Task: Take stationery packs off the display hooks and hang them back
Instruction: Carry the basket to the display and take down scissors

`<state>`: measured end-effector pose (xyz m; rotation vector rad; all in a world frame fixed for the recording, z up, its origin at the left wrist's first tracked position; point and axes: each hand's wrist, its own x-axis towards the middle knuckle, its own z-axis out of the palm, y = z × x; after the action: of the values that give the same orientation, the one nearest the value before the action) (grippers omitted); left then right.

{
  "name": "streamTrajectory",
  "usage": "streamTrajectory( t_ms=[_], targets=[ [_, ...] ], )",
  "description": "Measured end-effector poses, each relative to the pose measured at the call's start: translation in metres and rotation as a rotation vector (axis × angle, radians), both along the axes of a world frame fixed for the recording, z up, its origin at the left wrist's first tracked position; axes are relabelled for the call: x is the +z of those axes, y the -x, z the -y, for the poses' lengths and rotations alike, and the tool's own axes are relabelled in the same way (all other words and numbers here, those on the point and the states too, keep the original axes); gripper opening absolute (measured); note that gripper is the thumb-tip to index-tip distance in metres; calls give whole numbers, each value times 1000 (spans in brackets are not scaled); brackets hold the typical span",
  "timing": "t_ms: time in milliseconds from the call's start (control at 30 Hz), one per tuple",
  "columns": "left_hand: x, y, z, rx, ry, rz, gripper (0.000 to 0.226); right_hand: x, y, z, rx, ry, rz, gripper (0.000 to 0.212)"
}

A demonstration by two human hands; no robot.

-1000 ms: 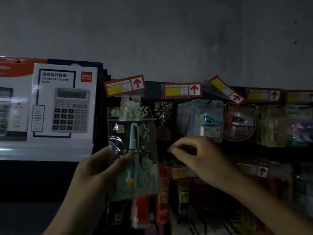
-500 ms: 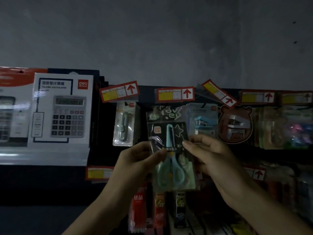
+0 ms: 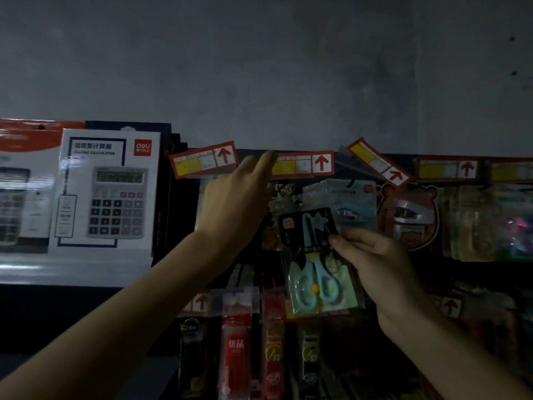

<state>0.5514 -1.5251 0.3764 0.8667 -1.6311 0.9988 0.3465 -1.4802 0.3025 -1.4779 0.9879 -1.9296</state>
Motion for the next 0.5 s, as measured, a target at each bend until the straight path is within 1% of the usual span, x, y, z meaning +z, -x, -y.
streamTrajectory(
  t_ms=[133,233,300,367,500],
  targets=[
    [12,-2,3,-28,28,50,46,4,-1,10,-4,31,18,8],
    [18,-1,-1,-65,13,74,39,7,-4,16,47,44,58,7],
    [23,-1,-3,-125,1,26,31,9,-7,21,66,40,70,7],
    [31,-3,-2,-175,-13,-64,26,11,-10,26,53,46,67,8],
    [45,-3,0,-284,-94,-176,22,17,-13,34,36,64,86,7]
  ],
)
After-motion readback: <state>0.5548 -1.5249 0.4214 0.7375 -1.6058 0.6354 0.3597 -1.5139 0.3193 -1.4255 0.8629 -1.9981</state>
